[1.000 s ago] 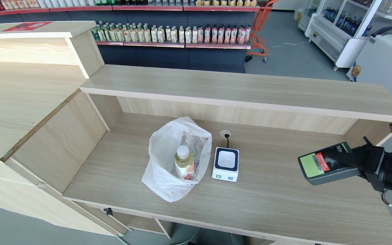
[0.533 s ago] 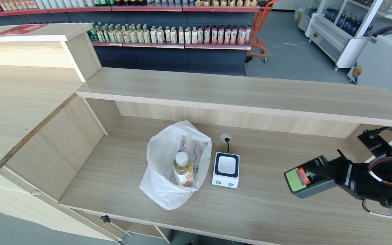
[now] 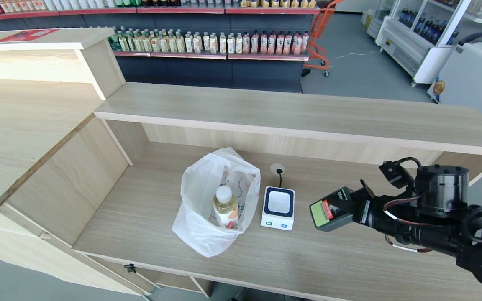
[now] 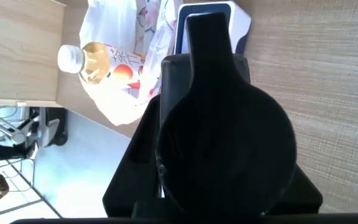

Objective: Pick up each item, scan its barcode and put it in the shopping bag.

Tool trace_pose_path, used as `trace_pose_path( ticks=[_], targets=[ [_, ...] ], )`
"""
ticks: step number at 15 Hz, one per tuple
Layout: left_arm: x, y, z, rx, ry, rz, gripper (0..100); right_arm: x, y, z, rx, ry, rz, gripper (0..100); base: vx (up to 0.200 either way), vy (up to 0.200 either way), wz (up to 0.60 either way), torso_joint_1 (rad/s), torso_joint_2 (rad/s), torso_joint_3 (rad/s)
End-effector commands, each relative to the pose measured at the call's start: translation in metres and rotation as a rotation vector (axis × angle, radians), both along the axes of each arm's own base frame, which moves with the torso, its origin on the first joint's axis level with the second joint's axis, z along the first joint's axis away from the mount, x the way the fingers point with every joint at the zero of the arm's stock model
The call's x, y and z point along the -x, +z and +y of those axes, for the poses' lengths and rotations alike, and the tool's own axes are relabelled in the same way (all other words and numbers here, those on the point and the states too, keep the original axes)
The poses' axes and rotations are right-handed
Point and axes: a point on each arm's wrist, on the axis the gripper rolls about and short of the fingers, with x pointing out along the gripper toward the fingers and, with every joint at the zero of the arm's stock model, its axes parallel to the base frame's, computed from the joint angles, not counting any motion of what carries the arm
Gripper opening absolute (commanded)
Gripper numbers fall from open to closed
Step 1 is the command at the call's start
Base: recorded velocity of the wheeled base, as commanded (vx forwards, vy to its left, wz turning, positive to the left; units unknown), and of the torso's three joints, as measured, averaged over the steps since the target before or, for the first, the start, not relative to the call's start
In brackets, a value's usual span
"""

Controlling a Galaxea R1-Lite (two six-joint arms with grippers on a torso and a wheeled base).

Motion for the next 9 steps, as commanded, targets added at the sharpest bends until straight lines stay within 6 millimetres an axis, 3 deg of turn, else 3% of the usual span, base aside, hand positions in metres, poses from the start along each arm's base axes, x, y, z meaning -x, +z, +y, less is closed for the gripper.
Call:
trace_pose_path(
  ticks=[1,4,9],
  targets=[
    [0.0,0.0,0.0,0.0,0.0,0.0,100,-0.011,-0.034,0.017,0.07,0.053,0.055,0,0.0,0.0,0.0,0.0,0.0,0.0],
    [0.0,0.0,0.0,0.0,0.0,-0.002,100,-0.029,-0.056,0.023,0.14,0.09,-0.022,0,0.0,0.0,0.0,0.0,0.0,0.0],
    [0.0,0.0,0.0,0.0,0.0,0.0,100,-0.056,-0.06,0.044,0.146,0.066,-0.097,0,0.0,0.0,0.0,0.0,0.0,0.0]
  ],
)
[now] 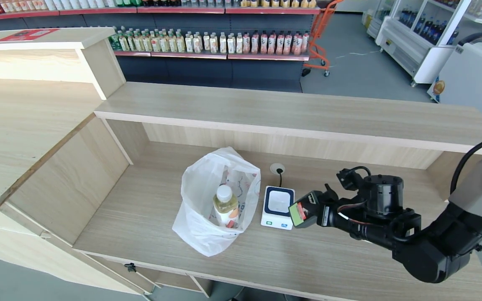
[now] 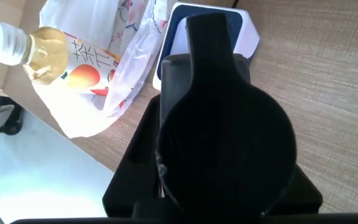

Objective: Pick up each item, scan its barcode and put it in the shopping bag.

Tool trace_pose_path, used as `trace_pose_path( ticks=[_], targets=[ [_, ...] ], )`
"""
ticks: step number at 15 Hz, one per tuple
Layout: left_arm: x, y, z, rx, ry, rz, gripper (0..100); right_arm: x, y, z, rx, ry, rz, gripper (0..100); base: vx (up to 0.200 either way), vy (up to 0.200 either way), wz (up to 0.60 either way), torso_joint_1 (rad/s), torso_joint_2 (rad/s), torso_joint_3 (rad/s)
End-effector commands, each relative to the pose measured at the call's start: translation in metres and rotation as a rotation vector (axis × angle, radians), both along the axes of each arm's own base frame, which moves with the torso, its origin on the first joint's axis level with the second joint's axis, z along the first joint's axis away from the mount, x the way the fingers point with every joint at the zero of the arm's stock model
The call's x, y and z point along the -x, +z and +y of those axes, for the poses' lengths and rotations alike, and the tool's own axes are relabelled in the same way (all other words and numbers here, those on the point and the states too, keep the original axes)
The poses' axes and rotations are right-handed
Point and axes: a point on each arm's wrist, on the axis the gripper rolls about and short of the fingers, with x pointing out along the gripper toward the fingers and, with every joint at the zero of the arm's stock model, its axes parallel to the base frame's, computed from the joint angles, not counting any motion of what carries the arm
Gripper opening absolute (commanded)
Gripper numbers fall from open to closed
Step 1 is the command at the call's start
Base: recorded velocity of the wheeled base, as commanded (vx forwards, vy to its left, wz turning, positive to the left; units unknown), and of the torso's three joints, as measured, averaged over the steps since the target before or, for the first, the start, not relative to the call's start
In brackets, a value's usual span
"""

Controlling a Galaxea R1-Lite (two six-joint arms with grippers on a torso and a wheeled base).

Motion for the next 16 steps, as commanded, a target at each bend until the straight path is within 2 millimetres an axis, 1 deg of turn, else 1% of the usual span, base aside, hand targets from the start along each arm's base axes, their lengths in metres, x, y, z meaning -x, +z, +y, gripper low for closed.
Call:
trace_pose_path(
  ticks=[1,4,8,13,15,16],
  targets=[
    [0.0,0.0,0.0,0.0,0.0,-0.002,100,-0.012,-0.012,0.011,0.005,0.012,0.008,0,0.0,0.0,0.0,0.0,0.0,0.0],
    [0.0,0.0,0.0,0.0,0.0,-0.002,100,-0.024,-0.012,0.022,-0.008,0.026,-0.02,0,0.0,0.0,0.0,0.0,0.0,0.0],
    [0.0,0.0,0.0,0.0,0.0,0.0,100,-0.048,-0.024,0.034,-0.022,0.028,-0.036,0,0.0,0.0,0.0,0.0,0.0,0.0],
    [0.0,0.0,0.0,0.0,0.0,0.0,100,-0.056,-0.037,0.042,-0.03,0.034,-0.019,0,0.0,0.0,0.0,0.0,0.0,0.0],
    [0.0,0.0,0.0,0.0,0.0,0.0,100,-0.056,-0.037,0.043,-0.043,0.027,-0.012,0,0.0,0.0,0.0,0.0,0.0,0.0],
    [0.0,0.0,0.0,0.0,0.0,0.0,100,-0.057,-0.033,0.045,-0.057,0.025,-0.025,0,0.0,0.0,0.0,0.0,0.0,0.0]
  ],
)
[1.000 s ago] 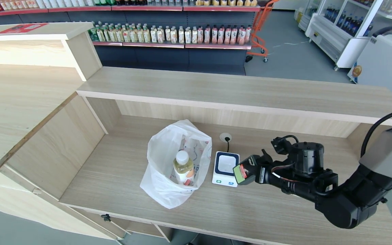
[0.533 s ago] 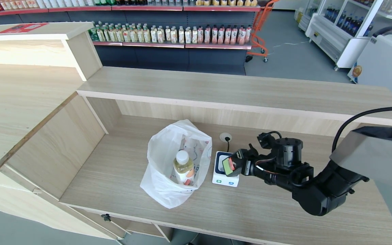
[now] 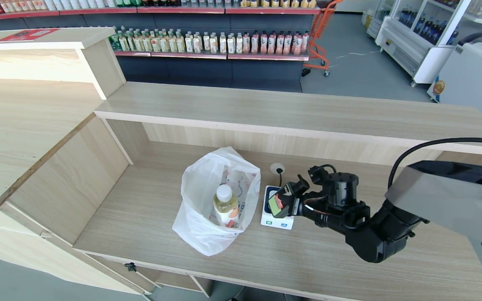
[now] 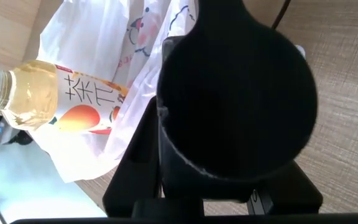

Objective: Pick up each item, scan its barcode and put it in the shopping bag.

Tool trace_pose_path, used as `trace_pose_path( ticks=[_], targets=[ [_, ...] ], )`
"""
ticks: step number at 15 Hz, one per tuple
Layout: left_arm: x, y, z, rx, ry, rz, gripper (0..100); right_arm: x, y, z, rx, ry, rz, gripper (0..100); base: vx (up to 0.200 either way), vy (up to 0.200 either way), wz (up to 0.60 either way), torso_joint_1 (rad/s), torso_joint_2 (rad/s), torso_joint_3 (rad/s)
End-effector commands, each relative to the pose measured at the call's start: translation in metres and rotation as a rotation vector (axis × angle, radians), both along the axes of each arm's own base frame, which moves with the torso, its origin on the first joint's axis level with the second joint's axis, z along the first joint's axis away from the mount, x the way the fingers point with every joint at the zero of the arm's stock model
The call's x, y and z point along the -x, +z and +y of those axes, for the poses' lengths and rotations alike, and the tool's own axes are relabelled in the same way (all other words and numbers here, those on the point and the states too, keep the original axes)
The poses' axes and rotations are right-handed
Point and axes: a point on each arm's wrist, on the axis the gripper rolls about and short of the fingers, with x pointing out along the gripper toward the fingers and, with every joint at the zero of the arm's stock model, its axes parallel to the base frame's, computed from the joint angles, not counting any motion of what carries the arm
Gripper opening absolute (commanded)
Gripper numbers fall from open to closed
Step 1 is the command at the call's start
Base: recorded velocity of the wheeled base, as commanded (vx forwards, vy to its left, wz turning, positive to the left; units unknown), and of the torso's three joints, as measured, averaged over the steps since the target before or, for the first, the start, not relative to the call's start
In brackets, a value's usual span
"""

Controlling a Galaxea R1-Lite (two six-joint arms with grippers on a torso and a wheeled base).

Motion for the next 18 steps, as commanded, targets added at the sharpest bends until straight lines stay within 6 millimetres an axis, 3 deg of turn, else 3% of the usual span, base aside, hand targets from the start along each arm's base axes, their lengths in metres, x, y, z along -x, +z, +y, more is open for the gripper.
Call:
trace_pose_path(
  ticks=[1,4,6,7,10,18],
  targets=[
    [0.0,0.0,0.0,0.0,0.0,0.0,100,-0.001,0.011,0.002,-0.024,-0.002,-0.02,0,0.0,0.0,0.0,0.0,0.0,0.0],
    [0.0,0.0,0.0,0.0,0.0,0.0,100,0.019,0.063,-0.009,-0.094,-0.011,-0.089,0,0.0,0.0,0.0,0.0,0.0,0.0],
    [0.0,0.0,0.0,0.0,0.0,-0.002,100,0.062,0.111,-0.029,-0.12,-0.005,-0.172,0,0.0,0.0,0.0,0.0,0.0,0.0],
    [0.0,0.0,0.0,0.0,0.0,0.0,100,0.074,0.12,-0.039,-0.092,-0.01,-0.209,0,0.0,0.0,0.0,0.0,0.0,0.0],
    [0.0,0.0,0.0,0.0,0.0,0.0,100,0.093,0.126,-0.069,0.064,-0.049,-0.306,0,0.0,0.0,0.0,0.0,0.0,0.0],
    [0.0,0.0,0.0,-0.002,0.0,0.0,100,0.104,0.121,-0.074,0.037,-0.057,-0.253,0,0.0,0.0,0.0,0.0,0.0,0.0]
  ],
)
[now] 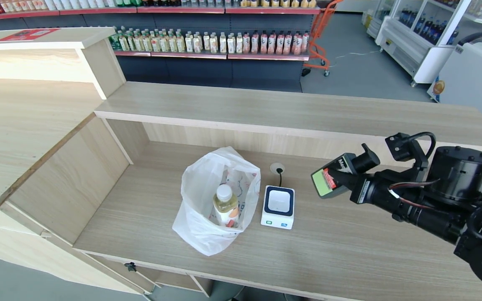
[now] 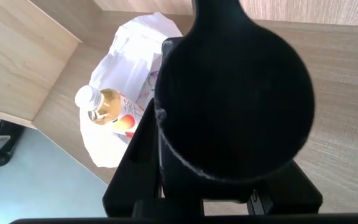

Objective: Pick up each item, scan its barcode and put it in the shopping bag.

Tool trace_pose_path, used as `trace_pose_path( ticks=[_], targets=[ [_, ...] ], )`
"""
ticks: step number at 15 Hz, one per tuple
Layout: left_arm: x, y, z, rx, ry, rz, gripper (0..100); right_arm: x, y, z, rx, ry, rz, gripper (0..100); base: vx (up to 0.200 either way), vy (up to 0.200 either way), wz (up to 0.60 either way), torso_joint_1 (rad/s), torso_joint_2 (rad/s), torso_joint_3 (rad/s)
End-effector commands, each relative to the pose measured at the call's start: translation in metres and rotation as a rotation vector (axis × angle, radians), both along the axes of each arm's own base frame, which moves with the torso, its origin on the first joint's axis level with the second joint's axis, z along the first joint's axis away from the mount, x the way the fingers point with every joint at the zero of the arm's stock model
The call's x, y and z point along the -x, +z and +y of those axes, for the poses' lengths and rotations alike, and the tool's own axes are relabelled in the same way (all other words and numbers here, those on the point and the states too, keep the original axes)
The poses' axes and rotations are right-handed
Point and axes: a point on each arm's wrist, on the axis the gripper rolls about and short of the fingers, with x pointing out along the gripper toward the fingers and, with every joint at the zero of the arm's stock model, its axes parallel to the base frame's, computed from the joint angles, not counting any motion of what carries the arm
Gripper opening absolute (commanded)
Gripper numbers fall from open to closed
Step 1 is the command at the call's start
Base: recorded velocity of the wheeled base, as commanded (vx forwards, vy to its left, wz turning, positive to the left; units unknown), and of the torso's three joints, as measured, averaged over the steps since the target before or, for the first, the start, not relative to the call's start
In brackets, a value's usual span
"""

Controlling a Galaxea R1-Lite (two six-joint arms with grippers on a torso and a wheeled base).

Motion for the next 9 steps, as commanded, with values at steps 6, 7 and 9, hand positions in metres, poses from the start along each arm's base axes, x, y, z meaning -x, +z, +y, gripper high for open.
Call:
trace_pose_path(
  ticks=[6,7,9],
  targets=[
    [0.0,0.0,0.0,-0.002,0.0,0.0,100,-0.0025,-0.0017,-0.0041,-0.025,-0.02,0.021,0,0.0,0.2,0.0,0.006,0.0,0.002],
    [0.0,0.0,0.0,-0.003,0.0,0.0,100,-0.0031,-0.0025,-0.0043,-0.024,-0.022,0.024,0,0.0,0.2,0.0,-0.002,0.01,0.002],
    [0.0001,0.0004,0.0,-0.002,0.0,-0.002,100,-0.0053,-0.0076,-0.0037,-0.016,-0.025,0.04,0,0.0,0.1,0.0,-0.006,0.0,0.004]
  ],
)
